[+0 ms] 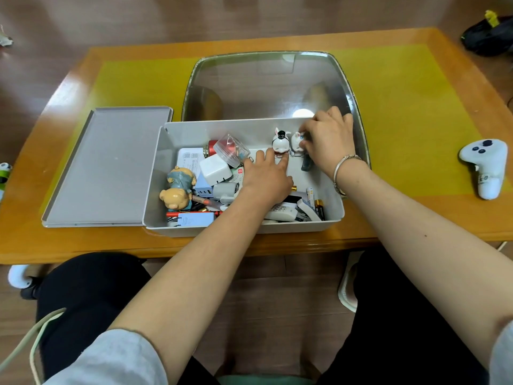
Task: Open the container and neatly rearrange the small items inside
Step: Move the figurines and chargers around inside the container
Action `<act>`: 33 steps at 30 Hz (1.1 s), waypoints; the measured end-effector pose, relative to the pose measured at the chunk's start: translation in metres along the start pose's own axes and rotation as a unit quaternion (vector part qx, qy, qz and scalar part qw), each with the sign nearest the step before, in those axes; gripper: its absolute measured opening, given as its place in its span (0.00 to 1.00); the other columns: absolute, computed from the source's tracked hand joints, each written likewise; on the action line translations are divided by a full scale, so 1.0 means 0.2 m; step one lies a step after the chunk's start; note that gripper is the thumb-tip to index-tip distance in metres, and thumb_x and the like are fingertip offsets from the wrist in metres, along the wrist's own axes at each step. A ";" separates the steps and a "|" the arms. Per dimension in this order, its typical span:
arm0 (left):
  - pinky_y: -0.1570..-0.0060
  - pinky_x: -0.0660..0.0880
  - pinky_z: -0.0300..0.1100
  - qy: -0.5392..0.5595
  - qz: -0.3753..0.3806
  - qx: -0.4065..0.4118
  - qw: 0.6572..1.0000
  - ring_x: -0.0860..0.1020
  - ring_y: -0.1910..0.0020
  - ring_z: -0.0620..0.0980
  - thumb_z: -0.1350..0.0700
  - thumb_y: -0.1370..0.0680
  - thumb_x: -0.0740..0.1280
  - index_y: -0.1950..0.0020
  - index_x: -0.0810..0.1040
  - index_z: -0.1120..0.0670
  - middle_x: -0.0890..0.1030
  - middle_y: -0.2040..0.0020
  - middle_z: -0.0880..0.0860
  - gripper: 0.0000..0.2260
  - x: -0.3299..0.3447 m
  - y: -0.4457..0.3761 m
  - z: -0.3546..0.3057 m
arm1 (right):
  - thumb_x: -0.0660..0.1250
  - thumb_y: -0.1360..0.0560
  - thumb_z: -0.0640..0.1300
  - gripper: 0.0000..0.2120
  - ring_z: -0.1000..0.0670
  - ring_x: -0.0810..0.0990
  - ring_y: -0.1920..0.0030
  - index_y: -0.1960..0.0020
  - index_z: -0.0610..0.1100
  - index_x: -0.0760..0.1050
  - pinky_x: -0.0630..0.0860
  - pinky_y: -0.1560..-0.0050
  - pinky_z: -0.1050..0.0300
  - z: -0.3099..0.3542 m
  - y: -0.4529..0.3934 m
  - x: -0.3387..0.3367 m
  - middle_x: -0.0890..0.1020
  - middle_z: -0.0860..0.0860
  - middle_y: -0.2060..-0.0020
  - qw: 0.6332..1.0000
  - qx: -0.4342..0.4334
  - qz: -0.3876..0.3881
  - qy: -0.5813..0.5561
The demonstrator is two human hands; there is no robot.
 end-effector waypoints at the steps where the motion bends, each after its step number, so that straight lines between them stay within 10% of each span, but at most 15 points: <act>1: 0.37 0.61 0.58 -0.002 -0.002 0.000 1.000 0.60 0.31 0.58 0.43 0.20 0.52 0.22 0.53 0.49 0.62 0.28 0.57 0.27 0.00 0.00 0.00 | 0.67 0.26 0.46 0.10 0.42 0.68 0.42 0.45 0.45 0.79 0.60 0.47 0.49 0.00 0.00 0.00 0.78 0.46 0.50 1.000 0.002 0.000 0.000; 33: 0.35 0.63 0.59 0.006 0.028 0.028 0.999 0.64 0.32 0.61 0.45 0.18 0.53 0.28 0.64 0.53 0.68 0.32 0.59 0.21 -0.08 0.06 0.01 | 0.65 0.26 0.41 0.13 0.44 0.68 0.39 0.41 0.47 0.77 0.62 0.42 0.48 -0.04 0.08 -0.05 0.75 0.49 0.43 0.995 0.008 -0.015 -0.100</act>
Point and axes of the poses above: each hand's wrist, its own y-axis away from the middle knuckle, its own x-axis out of the palm, z = x × y, the point moved 2 cm from there along -y, towards the middle knuckle
